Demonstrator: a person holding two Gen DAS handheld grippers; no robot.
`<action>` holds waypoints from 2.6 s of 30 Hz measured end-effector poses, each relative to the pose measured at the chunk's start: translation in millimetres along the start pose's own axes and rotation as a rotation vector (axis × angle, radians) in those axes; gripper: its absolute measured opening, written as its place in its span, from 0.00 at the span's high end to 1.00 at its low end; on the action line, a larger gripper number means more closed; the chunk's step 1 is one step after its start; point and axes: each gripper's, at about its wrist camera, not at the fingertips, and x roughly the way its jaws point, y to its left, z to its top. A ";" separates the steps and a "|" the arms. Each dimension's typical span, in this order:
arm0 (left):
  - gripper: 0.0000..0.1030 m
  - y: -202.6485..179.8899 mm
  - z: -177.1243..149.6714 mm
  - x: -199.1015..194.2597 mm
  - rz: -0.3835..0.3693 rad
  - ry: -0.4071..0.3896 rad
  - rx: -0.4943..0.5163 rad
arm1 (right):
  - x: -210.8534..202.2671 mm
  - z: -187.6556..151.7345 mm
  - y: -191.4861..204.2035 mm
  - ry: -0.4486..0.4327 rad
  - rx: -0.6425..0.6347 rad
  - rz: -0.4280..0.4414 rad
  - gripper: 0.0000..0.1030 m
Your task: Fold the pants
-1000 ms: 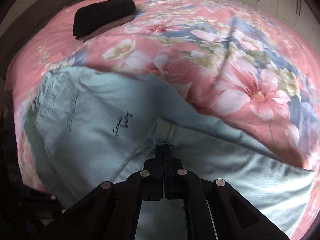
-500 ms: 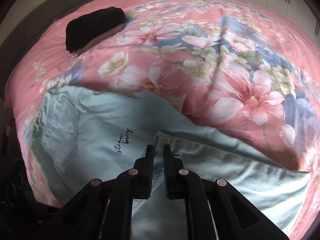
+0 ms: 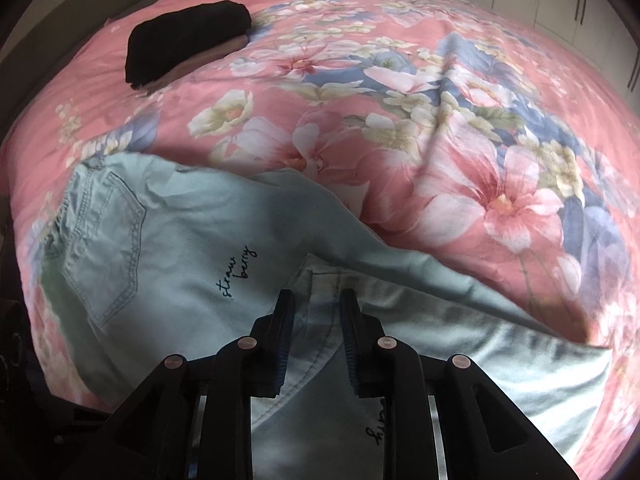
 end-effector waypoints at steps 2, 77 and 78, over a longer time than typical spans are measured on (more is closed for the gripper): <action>0.91 0.2 0.7 0.1 -0.001 0.001 0.003 | -3.1 0.3 -3.3 0.000 -0.007 0.011 0.84; 0.34 166.7 -62.5 -151.8 -0.094 -0.332 -0.573 | -99.0 -128.0 -18.1 -0.218 0.204 0.122 0.61; 0.34 169.1 -61.6 -149.6 -0.091 -0.339 -0.582 | -97.1 -127.5 -13.1 -0.214 0.197 0.134 0.61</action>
